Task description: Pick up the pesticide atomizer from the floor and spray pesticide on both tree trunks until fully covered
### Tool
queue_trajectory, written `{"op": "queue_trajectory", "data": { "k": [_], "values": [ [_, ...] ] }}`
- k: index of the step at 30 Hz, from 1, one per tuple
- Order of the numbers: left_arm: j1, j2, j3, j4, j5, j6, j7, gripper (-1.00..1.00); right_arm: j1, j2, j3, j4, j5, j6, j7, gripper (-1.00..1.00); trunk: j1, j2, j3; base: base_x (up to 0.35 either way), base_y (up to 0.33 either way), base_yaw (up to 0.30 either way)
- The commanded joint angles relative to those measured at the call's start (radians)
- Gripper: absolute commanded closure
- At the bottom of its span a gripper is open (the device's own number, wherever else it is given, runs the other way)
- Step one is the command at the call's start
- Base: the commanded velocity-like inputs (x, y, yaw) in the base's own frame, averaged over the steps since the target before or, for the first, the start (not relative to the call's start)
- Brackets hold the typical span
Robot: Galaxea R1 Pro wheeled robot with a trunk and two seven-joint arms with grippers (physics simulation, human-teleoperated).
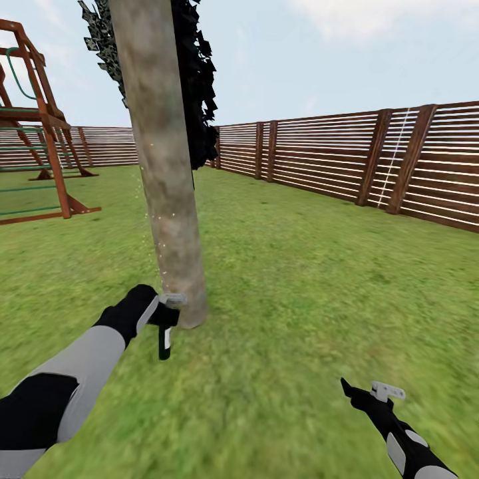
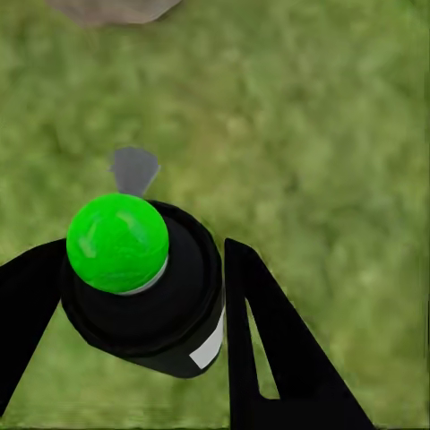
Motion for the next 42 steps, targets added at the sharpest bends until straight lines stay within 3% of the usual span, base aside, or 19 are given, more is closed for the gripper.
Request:
{"op": "queue_trajectory", "data": {
  "k": [1,3,5,7,24,35,37,39,42],
  "values": [
    [-0.001,0.001,0.000,-0.002,-0.004,0.037,0.000,1.00,0.000,0.000,0.000,0.000,0.000,0.000,0.000,-1.00,0.000,0.000,0.000,0.000,0.000,0.000],
    [-0.002,0.004,0.000,-0.003,-0.034,0.060,0.000,1.00,0.000,0.000,0.000,0.000,0.000,0.000,0.000,-1.00,0.000,0.000,0.000,0.000,0.000,0.000],
    [-0.003,0.008,0.001,-0.004,-0.092,0.073,0.000,1.00,0.000,0.000,0.000,0.000,0.000,0.000,0.000,-1.00,0.000,0.000,0.000,0.000,0.000,0.000],
    [-0.003,0.007,0.002,-0.011,-0.110,0.076,-0.001,1.00,0.000,0.000,0.000,0.000,0.000,0.000,0.000,-1.00,0.000,0.000,0.000,0.000,0.000,0.000],
    [-0.003,0.001,0.000,-0.017,-0.115,0.075,-0.001,1.00,0.000,0.000,0.000,0.000,0.000,0.000,0.000,-1.00,0.000,0.000,0.000,0.127,-0.062,0.047],
    [-0.002,0.003,0.001,-0.013,-0.115,0.075,-0.001,1.00,0.000,0.001,0.000,0.000,0.000,0.000,0.000,-1.00,0.000,0.000,0.000,-0.005,-0.049,0.026],
    [-0.002,0.007,0.004,-0.014,-0.115,0.074,0.000,1.00,0.000,0.001,0.000,0.000,0.000,0.000,0.000,-1.00,0.000,0.000,0.000,0.000,-0.001,0.133],
    [-0.005,0.032,0.006,-0.017,-0.115,0.074,0.000,1.00,0.000,0.000,0.000,0.000,0.000,0.000,0.000,-1.00,0.000,0.000,0.000,0.000,0.000,0.031],
    [-0.042,0.041,0.006,-0.019,-0.115,0.076,0.000,1.00,0.000,0.000,0.000,0.000,0.000,0.000,0.000,-1.00,0.000,0.000,0.000,0.000,0.000,0.006]
  ]
}}
